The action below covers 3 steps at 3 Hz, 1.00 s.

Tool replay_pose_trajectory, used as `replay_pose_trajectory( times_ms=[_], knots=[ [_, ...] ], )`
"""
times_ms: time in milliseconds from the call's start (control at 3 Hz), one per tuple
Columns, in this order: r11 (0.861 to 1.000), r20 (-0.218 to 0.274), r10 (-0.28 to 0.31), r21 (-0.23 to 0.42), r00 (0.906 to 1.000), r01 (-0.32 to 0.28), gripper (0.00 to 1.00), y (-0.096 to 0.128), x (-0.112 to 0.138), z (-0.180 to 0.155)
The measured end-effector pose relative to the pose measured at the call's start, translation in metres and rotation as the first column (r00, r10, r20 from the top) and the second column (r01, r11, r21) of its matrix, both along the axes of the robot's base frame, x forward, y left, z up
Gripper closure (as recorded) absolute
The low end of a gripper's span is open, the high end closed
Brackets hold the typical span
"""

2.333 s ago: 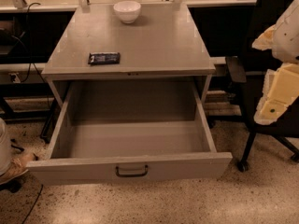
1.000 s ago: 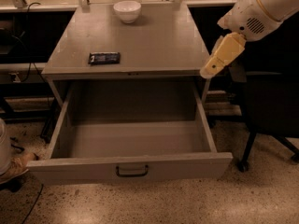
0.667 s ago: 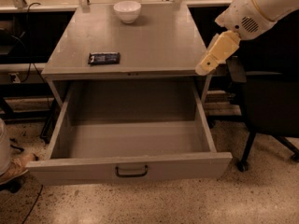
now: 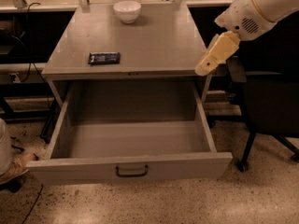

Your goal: Place rxbar blueberry into top drawer

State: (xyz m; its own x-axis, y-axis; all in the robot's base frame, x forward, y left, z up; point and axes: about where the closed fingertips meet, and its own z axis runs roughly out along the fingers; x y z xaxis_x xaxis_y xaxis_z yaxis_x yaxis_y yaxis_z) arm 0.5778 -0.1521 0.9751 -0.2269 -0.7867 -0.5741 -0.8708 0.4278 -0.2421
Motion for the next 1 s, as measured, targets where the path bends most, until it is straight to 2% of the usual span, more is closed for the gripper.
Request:
replay_pose_trajectory(
  times_ms=[333,667,1000],
  knots=[
    [0.995,0.007,0.045,0.089,0.9989,-0.046,0.0,0.04,0.026,-0.012],
    [0.98,0.012,0.099,0.174,0.995,-0.1,0.0,0.097,0.063,-0.025],
    [0.96,0.026,0.119,0.253,0.9925,-0.122,0.0,0.169,0.103,-0.048]
  ],
)
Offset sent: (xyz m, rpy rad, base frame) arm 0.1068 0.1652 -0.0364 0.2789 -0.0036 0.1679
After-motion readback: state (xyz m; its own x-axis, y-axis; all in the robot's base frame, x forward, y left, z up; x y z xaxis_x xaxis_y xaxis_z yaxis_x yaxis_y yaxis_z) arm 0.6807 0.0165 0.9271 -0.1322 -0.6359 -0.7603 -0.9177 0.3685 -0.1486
